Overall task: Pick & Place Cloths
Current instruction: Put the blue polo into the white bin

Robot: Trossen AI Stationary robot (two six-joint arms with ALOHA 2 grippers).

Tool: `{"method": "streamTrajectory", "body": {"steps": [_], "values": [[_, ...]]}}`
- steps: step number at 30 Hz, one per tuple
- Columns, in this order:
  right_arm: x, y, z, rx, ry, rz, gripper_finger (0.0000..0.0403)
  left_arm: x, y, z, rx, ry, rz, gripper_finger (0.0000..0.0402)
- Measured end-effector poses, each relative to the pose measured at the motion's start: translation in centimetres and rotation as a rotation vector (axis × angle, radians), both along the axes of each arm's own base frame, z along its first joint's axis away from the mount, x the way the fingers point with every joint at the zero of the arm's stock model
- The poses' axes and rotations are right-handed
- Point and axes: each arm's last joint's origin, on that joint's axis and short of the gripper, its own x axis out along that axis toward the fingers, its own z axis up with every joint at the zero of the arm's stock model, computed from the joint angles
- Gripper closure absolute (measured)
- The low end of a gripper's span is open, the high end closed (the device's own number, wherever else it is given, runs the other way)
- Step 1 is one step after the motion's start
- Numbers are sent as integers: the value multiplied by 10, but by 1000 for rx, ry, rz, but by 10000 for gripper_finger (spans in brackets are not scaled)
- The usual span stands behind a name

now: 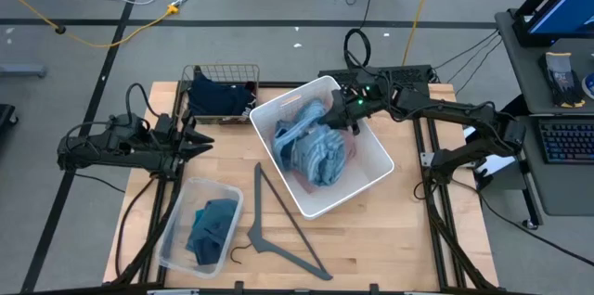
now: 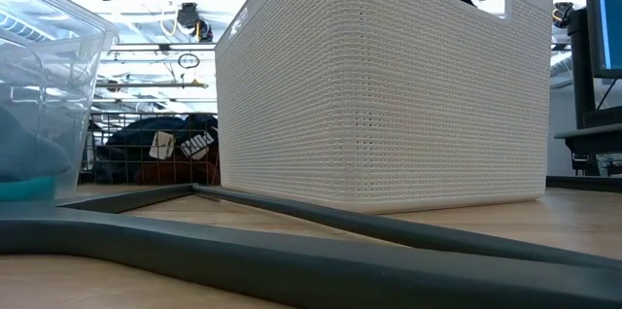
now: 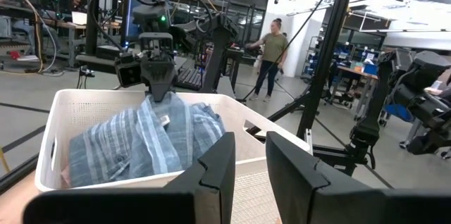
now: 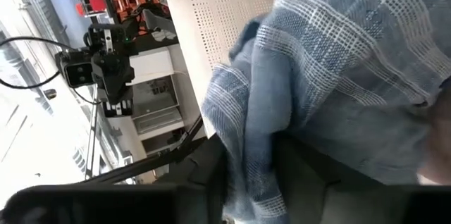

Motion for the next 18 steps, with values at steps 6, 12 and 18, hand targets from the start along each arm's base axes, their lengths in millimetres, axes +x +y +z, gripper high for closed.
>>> {"method": "streamTrajectory", "body": {"steps": [6,12,18], "values": [[0,-1,1,-24,-9,-23,238,0,0,0,0,0,0,321],[4,-4,16,-111,-150,-75,219,0,0,0,-6,0,0,321],[5,-5,39,-175,-367,-108,207,0,0,0,-6,1,0,321]]}}
